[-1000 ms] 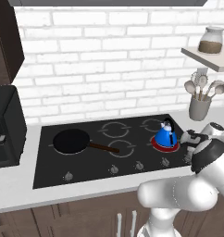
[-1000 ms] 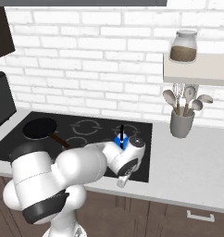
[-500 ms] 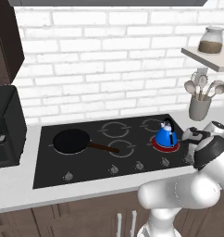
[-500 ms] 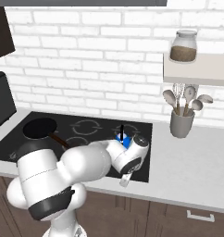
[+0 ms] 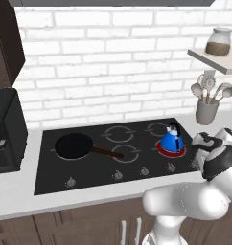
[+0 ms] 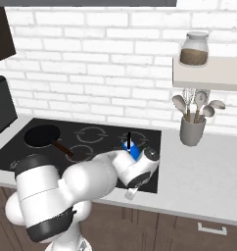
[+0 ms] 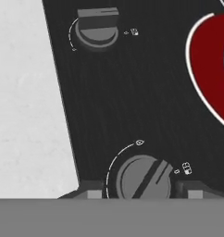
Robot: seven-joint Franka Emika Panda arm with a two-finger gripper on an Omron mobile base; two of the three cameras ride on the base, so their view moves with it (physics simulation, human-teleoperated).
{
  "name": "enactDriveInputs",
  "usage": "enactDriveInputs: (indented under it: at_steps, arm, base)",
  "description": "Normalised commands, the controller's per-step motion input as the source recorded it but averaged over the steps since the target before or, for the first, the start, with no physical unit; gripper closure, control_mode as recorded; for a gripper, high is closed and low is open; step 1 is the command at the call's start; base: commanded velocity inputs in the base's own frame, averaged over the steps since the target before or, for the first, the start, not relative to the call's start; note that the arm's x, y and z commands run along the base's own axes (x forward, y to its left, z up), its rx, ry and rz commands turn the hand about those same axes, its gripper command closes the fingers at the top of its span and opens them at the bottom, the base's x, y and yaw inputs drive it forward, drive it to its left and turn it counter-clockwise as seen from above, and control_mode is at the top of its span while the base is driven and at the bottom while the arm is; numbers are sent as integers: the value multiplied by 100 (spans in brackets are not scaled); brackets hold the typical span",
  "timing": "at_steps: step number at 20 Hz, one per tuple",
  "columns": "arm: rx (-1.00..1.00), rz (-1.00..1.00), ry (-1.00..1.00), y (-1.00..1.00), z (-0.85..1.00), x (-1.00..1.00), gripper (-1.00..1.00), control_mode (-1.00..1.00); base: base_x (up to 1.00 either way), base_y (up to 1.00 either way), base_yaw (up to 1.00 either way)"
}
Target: Pick the kettle from the counter and place it on a stove burner. Then turn the burner on.
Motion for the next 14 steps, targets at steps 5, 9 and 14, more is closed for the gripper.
enactDriveInputs:
  at_steps: [5, 9, 14]
  arm:
    - [0, -8, -29, -1, 100, 0, -100, -100]
    - [0, -4, -10, 0, 51, 0, -100, -100]
    - [-1, 2, -24, 24, 14, -66, -100, -100]
  base:
    - [0, 0, 0]
    - [0, 0, 0]
    - [0, 0, 0]
